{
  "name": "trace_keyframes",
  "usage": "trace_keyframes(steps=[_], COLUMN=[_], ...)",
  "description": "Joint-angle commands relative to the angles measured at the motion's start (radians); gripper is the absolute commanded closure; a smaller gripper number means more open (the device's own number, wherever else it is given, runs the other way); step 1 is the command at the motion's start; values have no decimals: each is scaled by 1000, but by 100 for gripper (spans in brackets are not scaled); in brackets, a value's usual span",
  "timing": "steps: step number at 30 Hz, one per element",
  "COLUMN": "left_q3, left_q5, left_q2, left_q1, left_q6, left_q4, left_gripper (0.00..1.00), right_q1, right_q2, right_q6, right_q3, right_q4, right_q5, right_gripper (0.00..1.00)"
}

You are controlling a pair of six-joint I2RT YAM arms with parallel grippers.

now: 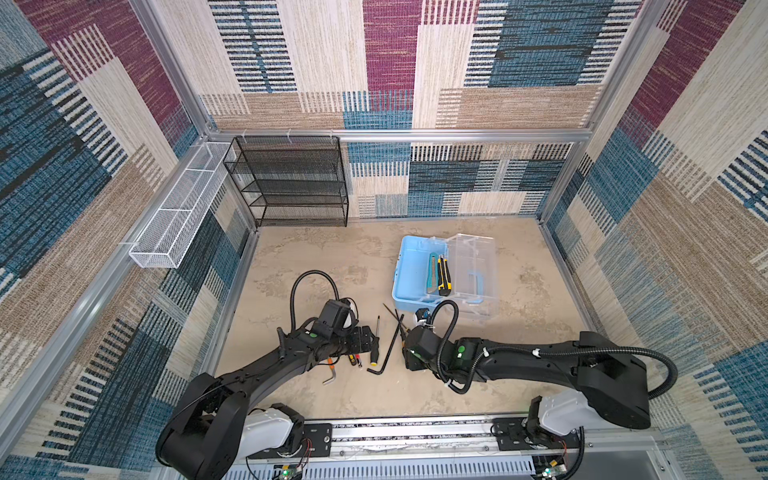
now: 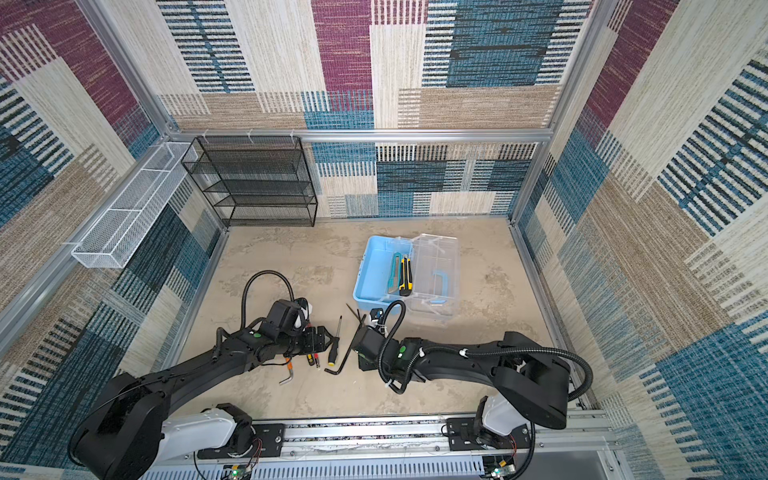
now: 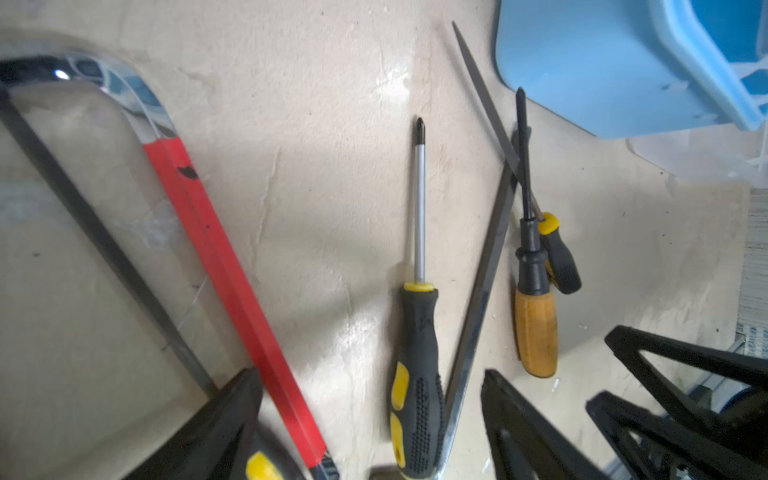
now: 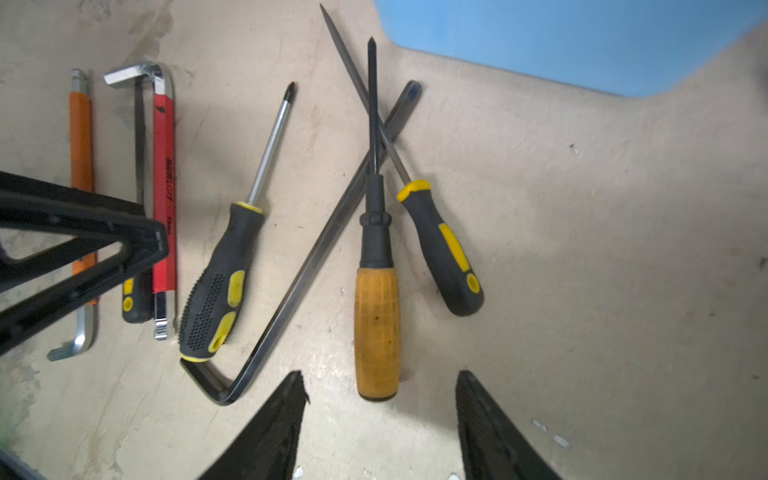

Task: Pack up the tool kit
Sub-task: 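Withdraw the left gripper while the right moves to the wooden-handled screwdriver, then grasp the wooden-handled screwdriver with the right gripper and lift it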

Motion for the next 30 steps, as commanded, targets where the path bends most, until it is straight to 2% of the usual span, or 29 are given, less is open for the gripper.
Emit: trace_keyframes(steps=[1,7,18,24,30], left_q3=[-16,-27,22,67,76], left_q5=[-16,-11,-13,-24,-27], left_q2=[-22,-45,14,59,85], left_q1=[1,1,1,1,1], left_q6=[-11,-17,-4,13,4], left_q4=[20,22,-5,-34,-49], left_gripper=[14,14,14,14,15], right_q1=[2,2,-8,-26,-45], right_q2=[38,135,189,227,149], right_q6=[-11,-37,-55,-86,-117], right_q3=[32,107,104,146,95], right_q4=[0,-69,-65,-81,-23], right_q5=[5,28,12,6,-12], right_gripper=[43,49,55,70,80])
